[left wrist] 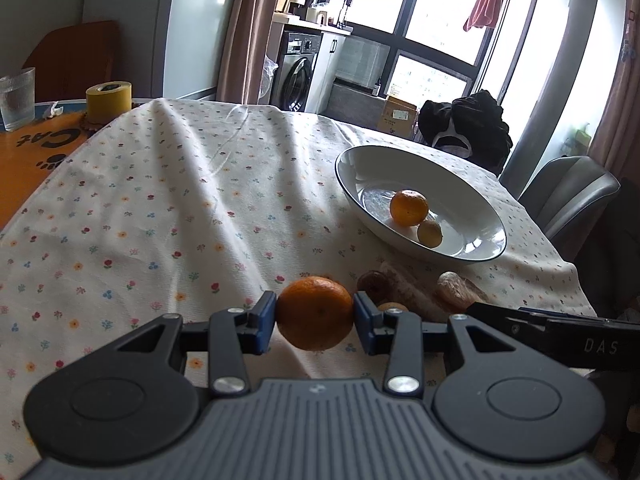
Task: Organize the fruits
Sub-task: 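Grasp a large orange with the left gripper while the right tool approaches the pomelo segment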
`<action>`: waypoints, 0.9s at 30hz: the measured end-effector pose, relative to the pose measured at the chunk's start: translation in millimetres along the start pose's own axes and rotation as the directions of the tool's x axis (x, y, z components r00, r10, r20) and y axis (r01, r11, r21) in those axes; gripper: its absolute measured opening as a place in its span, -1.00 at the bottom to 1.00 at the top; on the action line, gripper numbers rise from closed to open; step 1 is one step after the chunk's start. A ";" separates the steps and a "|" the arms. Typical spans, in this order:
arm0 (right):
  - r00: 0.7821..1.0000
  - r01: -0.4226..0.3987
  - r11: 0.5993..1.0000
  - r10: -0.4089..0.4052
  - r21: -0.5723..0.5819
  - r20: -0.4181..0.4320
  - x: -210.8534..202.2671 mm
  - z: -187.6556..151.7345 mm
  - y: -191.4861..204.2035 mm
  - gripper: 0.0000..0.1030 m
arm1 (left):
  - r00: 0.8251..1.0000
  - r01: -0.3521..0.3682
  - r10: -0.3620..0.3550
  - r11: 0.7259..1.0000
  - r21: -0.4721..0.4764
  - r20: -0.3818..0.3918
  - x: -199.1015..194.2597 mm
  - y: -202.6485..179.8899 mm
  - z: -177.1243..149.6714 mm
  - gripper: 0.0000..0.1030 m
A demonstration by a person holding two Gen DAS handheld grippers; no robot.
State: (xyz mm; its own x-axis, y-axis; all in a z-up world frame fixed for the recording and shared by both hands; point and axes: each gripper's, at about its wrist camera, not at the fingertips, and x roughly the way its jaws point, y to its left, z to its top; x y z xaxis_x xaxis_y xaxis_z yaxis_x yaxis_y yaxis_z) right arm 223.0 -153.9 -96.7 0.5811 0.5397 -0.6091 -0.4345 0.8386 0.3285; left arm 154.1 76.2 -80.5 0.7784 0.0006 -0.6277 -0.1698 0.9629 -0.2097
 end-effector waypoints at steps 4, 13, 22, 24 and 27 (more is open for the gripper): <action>1.000 0.015 1.000 -0.015 0.002 -0.010 6.0 1.1 4.4 0.97 | 1.000 -0.001 0.001 1.000 -0.003 0.000 -0.9 4.5 1.3 -0.22; 0.999 0.043 0.995 -0.040 0.086 -0.033 19.4 4.7 -0.3 0.83 | 1.000 -0.003 0.003 1.000 -0.007 0.003 -0.1 10.7 3.3 -0.22; 0.997 0.083 0.993 -0.082 0.079 -0.018 27.6 7.2 5.3 0.83 | 1.000 -0.012 0.012 1.000 -0.018 0.008 0.3 17.6 5.1 -0.22; 0.995 0.104 0.992 -0.103 0.066 -0.019 29.6 7.3 9.3 0.82 | 1.000 -0.016 0.016 1.000 -0.024 0.007 -0.2 19.1 4.9 -0.22; 0.992 0.128 0.991 -0.128 0.046 -0.004 30.9 5.5 13.9 0.60 | 1.000 -0.019 0.019 1.000 -0.024 0.007 -0.7 19.7 4.7 -0.22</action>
State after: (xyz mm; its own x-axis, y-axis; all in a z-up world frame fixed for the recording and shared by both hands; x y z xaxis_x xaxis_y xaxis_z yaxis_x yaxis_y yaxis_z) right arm 238.7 -125.2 -106.9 0.6291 0.4280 -0.6489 -0.3247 0.9032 0.2808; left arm 153.0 96.4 -80.6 0.7791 0.0208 -0.6266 -0.1988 0.9561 -0.2155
